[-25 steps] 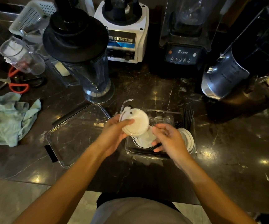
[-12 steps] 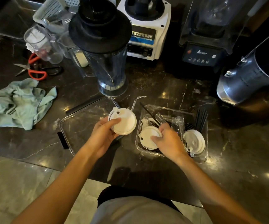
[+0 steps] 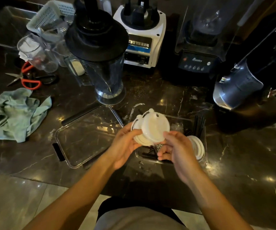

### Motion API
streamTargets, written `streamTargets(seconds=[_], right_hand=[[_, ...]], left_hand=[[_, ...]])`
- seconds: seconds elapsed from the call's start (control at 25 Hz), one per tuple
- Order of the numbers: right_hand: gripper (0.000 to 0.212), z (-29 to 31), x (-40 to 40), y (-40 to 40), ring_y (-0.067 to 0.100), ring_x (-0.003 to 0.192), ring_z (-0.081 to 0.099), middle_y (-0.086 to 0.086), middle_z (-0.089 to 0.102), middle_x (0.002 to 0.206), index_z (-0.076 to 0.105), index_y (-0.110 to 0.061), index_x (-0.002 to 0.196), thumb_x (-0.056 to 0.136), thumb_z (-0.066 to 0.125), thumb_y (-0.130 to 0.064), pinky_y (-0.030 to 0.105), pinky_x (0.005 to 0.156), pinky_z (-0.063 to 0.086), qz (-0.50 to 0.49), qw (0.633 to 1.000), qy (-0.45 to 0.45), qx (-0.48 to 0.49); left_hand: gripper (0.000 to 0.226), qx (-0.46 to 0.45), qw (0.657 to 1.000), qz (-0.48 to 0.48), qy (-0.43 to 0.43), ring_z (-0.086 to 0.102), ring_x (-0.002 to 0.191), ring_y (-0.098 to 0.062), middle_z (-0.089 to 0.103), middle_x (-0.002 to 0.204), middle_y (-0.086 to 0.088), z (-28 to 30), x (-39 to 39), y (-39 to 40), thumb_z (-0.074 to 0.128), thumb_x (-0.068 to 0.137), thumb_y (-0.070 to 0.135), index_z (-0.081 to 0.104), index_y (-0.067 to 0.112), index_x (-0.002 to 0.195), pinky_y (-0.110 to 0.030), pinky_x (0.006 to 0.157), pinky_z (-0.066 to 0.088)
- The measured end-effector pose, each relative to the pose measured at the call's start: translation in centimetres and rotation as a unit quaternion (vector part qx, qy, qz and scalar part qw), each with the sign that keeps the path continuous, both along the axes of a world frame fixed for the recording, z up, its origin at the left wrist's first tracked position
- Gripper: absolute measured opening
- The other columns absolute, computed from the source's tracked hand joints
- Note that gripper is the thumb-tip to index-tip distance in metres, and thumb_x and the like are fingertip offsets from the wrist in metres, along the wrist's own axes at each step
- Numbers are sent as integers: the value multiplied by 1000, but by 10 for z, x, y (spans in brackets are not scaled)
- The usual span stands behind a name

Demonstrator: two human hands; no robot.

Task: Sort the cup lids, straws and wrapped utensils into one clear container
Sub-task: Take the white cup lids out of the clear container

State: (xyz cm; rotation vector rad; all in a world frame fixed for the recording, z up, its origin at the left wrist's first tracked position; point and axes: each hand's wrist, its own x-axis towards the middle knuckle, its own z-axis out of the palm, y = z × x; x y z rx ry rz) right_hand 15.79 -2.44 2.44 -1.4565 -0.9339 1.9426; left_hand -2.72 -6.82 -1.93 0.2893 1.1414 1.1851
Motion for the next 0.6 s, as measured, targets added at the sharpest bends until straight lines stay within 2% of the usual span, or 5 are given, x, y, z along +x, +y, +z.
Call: streamTargets(seconds=[0.16, 0.32, 0.4, 0.52, 0.6], right_hand=[[25, -7, -1, -13, 23, 59, 62, 15, 77, 89, 59, -10, 112, 100, 65, -31, 37, 55, 57, 25, 995, -96, 29], [23, -12, 11, -20, 20, 57, 60, 10, 72, 80, 59, -8, 106, 97, 69, -27, 36, 52, 54, 16, 992, -117, 35], [24, -14, 16, -21, 18, 55, 59, 10, 70, 78, 57, -6, 102, 97, 70, -26, 35, 51, 54, 14, 990, -133, 31], [23, -16, 22, -23, 14, 53, 58, 8, 67, 78, 58, -8, 103, 98, 67, -28, 31, 48, 52, 31, 986, -162, 33], [23, -17, 24, -24, 13, 53, 58, 8, 66, 77, 58, -10, 102, 101, 61, -33, 30, 48, 52, 37, 982, -179, 52]], left_hand=[[40, 2, 999, -25, -23, 55, 133, -44, 64, 137, -24, 1, 19, 5, 49, 105, 27, 61, 8, 138, -57, 114, 43], [53, -26, 997, -15, -65, 49, 139, -45, 62, 141, -24, -3, 29, 11, 37, 105, 38, 56, 6, 142, -59, 118, 35], [56, -15, 996, -40, -73, 54, 136, -41, 63, 141, -21, -1, 33, 14, 35, 107, 47, 57, 10, 143, -55, 115, 39], [39, 4, 997, -80, -5, 63, 126, -36, 69, 132, -19, -1, 39, 18, 55, 104, 31, 65, 9, 135, -46, 102, 50], [34, -3, 997, -80, 10, 64, 126, -36, 71, 129, -19, -2, 41, 20, 62, 101, 19, 67, 6, 131, -48, 103, 51]])
